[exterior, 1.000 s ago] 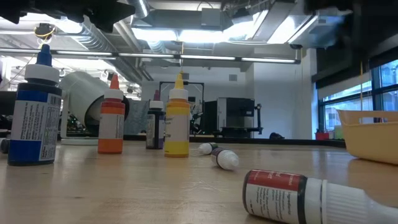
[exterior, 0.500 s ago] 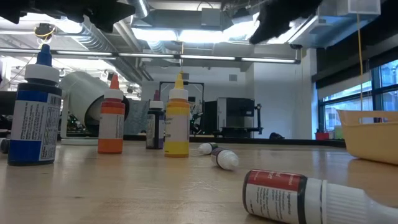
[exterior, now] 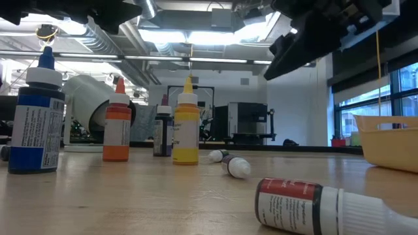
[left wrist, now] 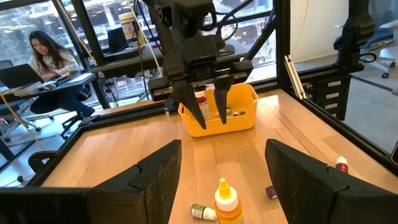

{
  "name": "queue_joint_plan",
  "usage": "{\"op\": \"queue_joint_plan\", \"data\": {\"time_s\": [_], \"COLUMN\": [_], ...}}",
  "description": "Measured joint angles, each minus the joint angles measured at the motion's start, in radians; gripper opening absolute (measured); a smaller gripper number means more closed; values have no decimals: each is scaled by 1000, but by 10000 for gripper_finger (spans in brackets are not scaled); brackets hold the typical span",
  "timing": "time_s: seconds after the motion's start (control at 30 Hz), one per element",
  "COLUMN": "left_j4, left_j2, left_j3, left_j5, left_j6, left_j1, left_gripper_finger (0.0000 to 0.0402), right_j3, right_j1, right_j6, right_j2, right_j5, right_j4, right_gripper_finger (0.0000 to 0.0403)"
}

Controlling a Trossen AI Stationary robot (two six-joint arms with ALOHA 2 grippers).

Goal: Pick & Place food coloring
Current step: Put the large purple food coloring bottle into the yellow bin

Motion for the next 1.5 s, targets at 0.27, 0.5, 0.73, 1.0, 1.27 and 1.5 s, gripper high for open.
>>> {"op": "queue_joint_plan", "data": {"time_s": [0.27, 0.5, 0.73, 1.0, 1.27, 1.5], "left_j4": [2, 4, 9, 14, 17, 16], "left_j2": [0, 0, 0, 0, 0, 0], "left_j3": [0, 0, 0, 0, 0, 0], "left_j5": [0, 0, 0, -1, 0, 0], "left_j6": [0, 0, -34, -133, -123, -178], "left_j1": [0, 0, 0, 0, 0, 0], "left_gripper_finger": [228, 229, 229, 231, 229, 229], "right_j3": [-136, -201, -198, -198, -198, -197], "right_j1": [-12, -13, -13, -13, -13, -13], "right_j6": [-46, -67, -68, -69, -68, -68], "right_j2": [-111, -153, -152, -151, -151, -151], "right_j5": [-44, -52, -52, -52, -52, -52], "right_j4": [221, 355, 348, 348, 348, 347], "right_gripper_finger": [162, 162, 162, 162, 162, 162]}}
